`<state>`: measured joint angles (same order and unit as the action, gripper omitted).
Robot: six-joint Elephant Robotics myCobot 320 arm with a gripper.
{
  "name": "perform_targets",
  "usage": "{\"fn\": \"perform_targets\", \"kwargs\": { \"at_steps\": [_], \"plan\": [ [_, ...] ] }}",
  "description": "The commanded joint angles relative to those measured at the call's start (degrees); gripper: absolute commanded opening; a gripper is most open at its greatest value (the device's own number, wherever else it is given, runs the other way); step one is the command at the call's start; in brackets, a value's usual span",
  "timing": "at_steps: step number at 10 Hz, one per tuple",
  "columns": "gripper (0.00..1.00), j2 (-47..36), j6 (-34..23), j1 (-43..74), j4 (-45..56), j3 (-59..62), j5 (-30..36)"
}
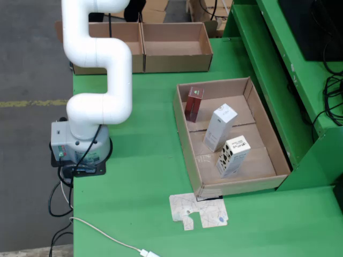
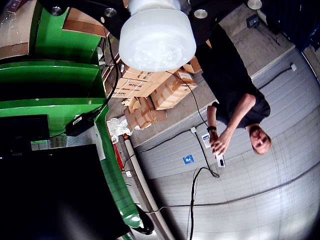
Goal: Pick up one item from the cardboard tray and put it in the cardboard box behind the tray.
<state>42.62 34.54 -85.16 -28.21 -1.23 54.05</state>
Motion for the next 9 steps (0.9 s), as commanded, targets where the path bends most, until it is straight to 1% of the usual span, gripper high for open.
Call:
{"fn": "perform_targets", "kwargs": {
  "at_steps": [1, 2, 3, 4, 5, 6, 7, 8, 9],
  "plan": [
    [0.00, -4.6, 1.1, -10.3, 14.9, 1.2, -15.4],
    [0.00, -3.8, -0.1, -10.8, 12.2, 1.2, -14.5],
    [0.00, -3.8, -0.1, -10.8, 12.2, 1.2, -14.5],
    [0.00, -5.2, 4.0, -12.3, 19.3, 1.2, -15.5],
    [0.00, -5.2, 4.0, -12.3, 19.3, 1.2, -15.5],
    [0.00, -6.4, 7.1, -13.8, 23.7, 1.2, -14.5],
    [0.00, -6.4, 7.1, -13.8, 23.7, 1.2, -14.5],
    [0.00, -8.1, 11.2, -14.3, 29.3, 1.2, -12.8],
    [0.00, -8.1, 11.2, -14.3, 29.3, 1.2, -12.8]
  ]
}}
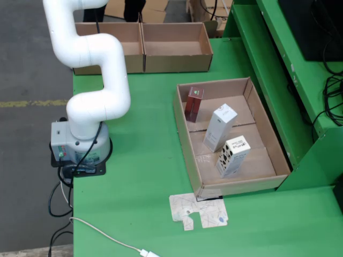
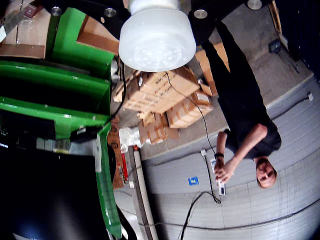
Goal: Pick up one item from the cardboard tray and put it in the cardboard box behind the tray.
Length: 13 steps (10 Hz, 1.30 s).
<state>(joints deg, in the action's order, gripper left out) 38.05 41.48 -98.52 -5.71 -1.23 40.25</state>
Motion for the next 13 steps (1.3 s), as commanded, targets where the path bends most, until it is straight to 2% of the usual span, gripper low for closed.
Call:
{"fn": "perform_targets", "kwargs": {
  "at_steps": [1, 2, 3, 4, 5, 6, 7, 8, 10, 11, 12, 13],
  "plan": [
    [0.00, -3.6, 4.2, -0.9, 6.8, 1.2, 1.0],
    [0.00, -8.8, 11.6, -1.5, 19.0, 1.2, 5.6],
    [0.00, -8.8, 11.6, -1.5, 19.0, 1.2, 5.6],
    [0.00, -12.0, 16.5, -2.8, 27.1, 1.2, 7.5],
    [0.00, -12.0, 16.5, -2.8, 27.1, 1.2, 7.5],
    [0.00, -14.6, 22.2, -4.0, 34.7, 1.2, 10.4],
    [0.00, -14.6, 22.2, -4.0, 34.7, 1.2, 10.4],
    [0.00, -16.3, 26.5, -4.6, 39.7, 1.2, 12.4],
    [0.00, -16.3, 26.5, -4.6, 39.7, 1.2, 12.4],
    [0.00, -19.0, 31.2, -5.7, 45.4, 1.2, 14.4],
    [0.00, -19.0, 31.2, -5.7, 45.4, 1.2, 14.4],
    [0.00, -20.3, 34.0, -6.1, 49.1, 1.2, 15.8]
  ]
}}
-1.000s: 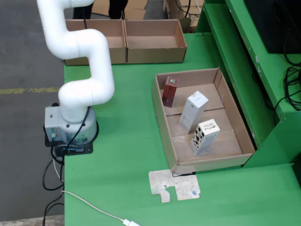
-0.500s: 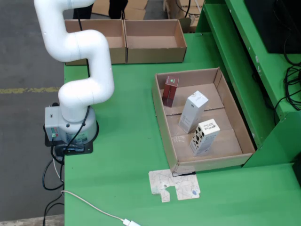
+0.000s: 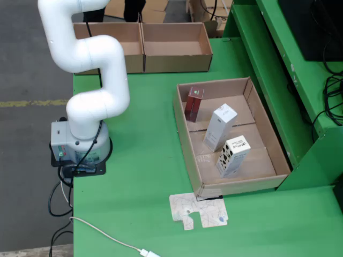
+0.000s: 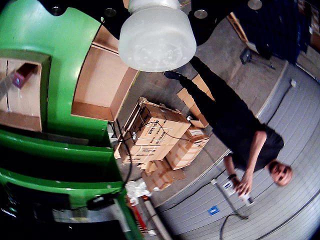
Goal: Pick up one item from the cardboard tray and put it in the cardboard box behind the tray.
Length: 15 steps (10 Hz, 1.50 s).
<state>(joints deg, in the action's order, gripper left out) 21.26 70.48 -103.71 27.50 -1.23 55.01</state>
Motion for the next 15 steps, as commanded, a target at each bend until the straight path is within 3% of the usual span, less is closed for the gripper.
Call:
{"fn": "perform_targets", "kwargs": {
  "at_steps": [1, 5, 7, 10, 15],
  "plan": [
    [0.00, -3.5, 5.0, -0.9, 15.9, 1.2, 1.1],
    [0.00, -9.3, 17.6, -5.2, 29.3, 1.2, 4.3],
    [0.00, -12.5, 20.6, -5.6, 33.3, 1.2, 5.1],
    [0.00, -16.2, 22.8, -4.6, 36.5, 1.2, 6.4],
    [0.00, -17.9, 21.0, -1.1, 34.4, 1.2, 8.0]
  ]
}}
